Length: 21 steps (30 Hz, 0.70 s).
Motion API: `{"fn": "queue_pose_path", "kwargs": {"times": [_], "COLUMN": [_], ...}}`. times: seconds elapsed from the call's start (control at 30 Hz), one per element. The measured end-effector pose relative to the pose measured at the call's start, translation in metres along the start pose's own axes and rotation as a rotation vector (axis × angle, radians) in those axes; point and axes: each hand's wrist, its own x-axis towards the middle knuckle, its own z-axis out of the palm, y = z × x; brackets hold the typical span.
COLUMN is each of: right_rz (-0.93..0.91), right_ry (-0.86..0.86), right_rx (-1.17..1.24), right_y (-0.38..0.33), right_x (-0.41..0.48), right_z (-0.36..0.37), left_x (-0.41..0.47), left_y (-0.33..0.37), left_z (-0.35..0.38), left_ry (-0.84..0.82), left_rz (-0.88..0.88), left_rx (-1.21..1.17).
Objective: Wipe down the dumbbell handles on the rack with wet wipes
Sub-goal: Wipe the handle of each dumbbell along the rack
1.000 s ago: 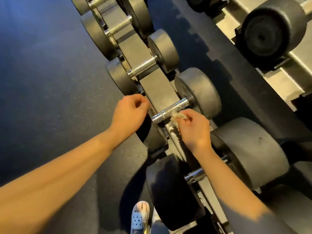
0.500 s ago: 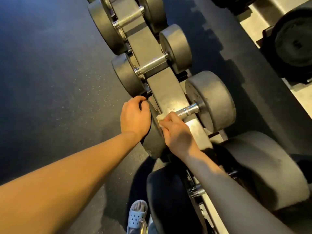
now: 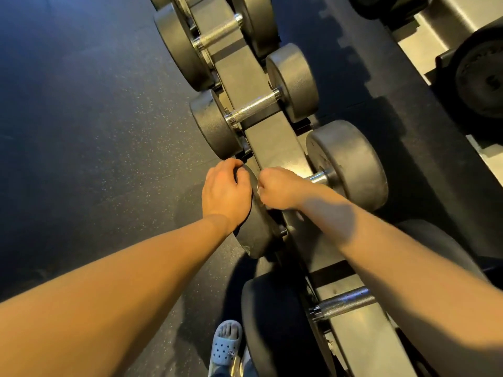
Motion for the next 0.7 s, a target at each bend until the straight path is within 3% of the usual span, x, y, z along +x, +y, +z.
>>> {"fn": "queue_pose_path", "kwargs": {"times": [0.2, 0.3, 0.4, 0.47, 0.53, 0.6, 0.67, 0.7], "right_rz": [0.109, -0.023, -0.142, -0.217, -0.196, -0.119, 0.119, 0.353], "right_ry": [-0.024, -0.006, 0.167, 0.382, 0.611, 0.713, 0.733, 0.721], "right_rx": [-0.262, -0.249, -0.203, -0.146, 0.02, 0.192, 0.551, 0.904], "right_y": [0.009, 0.001, 0.014, 0.027, 0.031, 0.036, 0.031, 0.025], "right_x": [0.008, 0.005, -0.01, -0.021, -0.033, -0.04, -0.042, -0.042], "right_z": [-0.014, 0.005, 0.027, 0.051, 0.077, 0.099, 0.113, 0.113], "left_x": [-0.001, 0.0, 0.0, -0.001, 0.0, 0.0, -0.001, -0.001], "left_y": [0.001, -0.001, -0.001, 0.0, 0.0, 0.0, 0.0, 0.0], "left_z": [-0.001, 0.0, 0.0, 0.0, 0.0, 0.0, 0.0, 0.0], "left_ry": [-0.007, -0.012, -0.009, -0.003, 0.0, -0.002, -0.005, -0.004], "left_rz": [0.001, 0.006, 0.011, 0.009, 0.005, 0.002, 0.0, -0.003], "left_rx": [0.018, 0.022, 0.019, 0.02, 0.024, 0.024, 0.022, 0.02]}}
